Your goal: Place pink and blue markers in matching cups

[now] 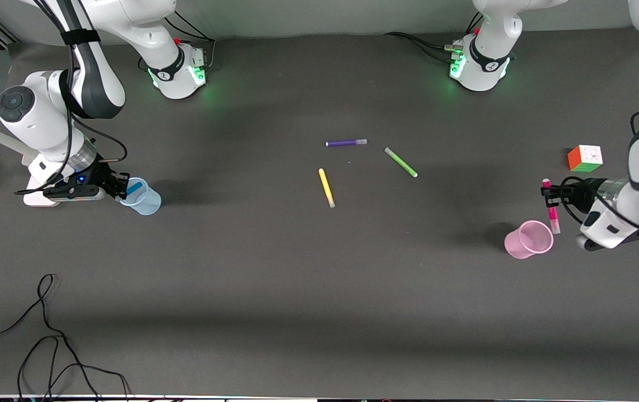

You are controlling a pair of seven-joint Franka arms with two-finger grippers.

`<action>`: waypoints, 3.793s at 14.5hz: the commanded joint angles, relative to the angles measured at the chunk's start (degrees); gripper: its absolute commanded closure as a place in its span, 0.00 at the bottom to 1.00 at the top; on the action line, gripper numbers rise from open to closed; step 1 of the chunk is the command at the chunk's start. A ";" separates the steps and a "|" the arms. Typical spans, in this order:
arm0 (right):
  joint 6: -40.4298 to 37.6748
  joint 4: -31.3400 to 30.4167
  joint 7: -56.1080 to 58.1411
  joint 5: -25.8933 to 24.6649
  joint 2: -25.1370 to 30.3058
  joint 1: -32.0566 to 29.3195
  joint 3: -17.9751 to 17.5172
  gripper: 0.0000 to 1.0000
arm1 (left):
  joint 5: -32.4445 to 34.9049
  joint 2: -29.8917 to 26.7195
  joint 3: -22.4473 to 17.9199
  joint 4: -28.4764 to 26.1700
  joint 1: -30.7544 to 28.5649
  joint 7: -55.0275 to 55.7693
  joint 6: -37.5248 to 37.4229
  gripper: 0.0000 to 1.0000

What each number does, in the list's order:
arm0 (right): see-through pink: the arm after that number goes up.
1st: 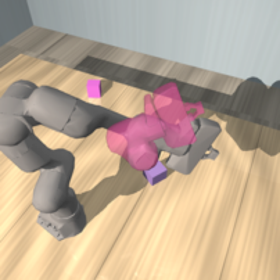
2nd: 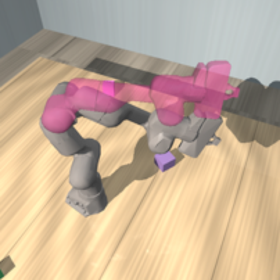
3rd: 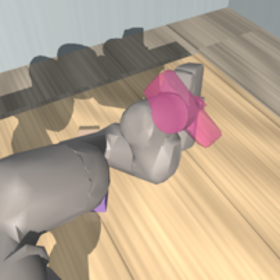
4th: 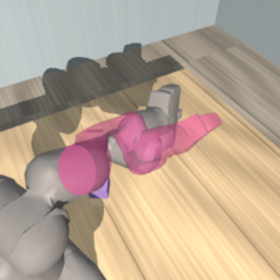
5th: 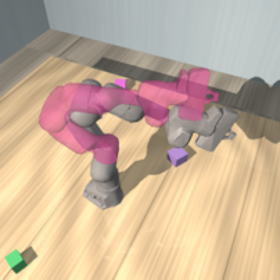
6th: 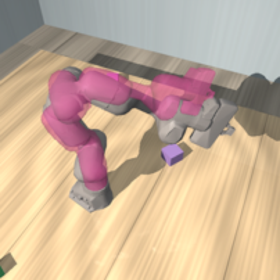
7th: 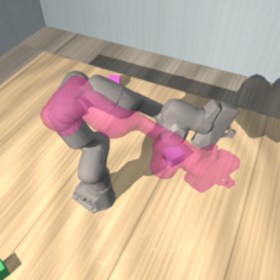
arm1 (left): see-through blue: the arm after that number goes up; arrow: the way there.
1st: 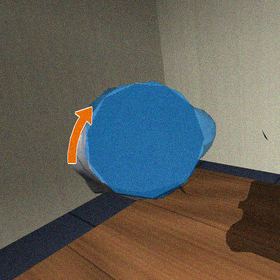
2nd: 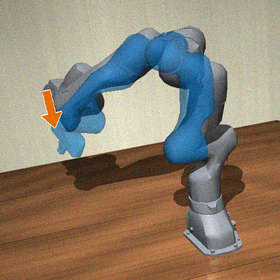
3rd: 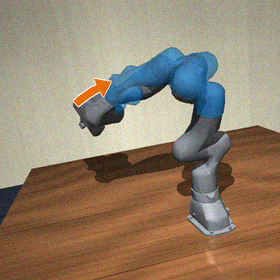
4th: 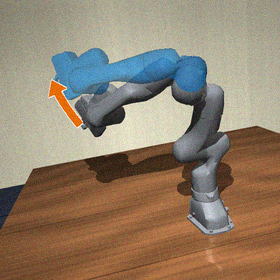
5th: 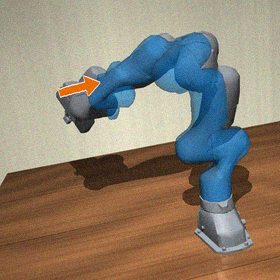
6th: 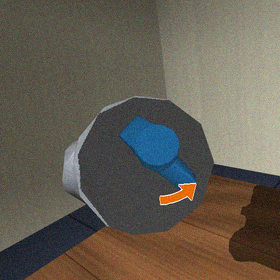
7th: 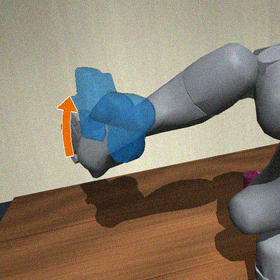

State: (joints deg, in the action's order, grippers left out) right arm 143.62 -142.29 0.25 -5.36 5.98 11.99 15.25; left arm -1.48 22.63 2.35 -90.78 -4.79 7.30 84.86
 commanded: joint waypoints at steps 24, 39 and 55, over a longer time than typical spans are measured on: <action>2.83 -1.42 0.01 -3.07 -0.44 0.23 2.77 0.00 | 5.09 7.54 0.29 14.67 -0.30 -11.61 -7.17 0.00; -36.71 33.46 -0.25 4.30 1.06 -1.08 -4.42 0.00 | 4.74 -21.04 0.20 -2.30 3.91 -11.17 3.91 0.00; -47.47 41.22 -7.89 6.68 0.88 -2.41 -9.01 0.00 | 2.18 -22.54 -0.24 -2.12 5.93 -8.97 2.68 0.00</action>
State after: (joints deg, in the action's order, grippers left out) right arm 97.63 -102.76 -5.49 0.52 7.72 9.44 6.43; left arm 1.04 1.07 3.24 -91.84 -0.80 -2.20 87.45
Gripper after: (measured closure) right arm 0.000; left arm 0.000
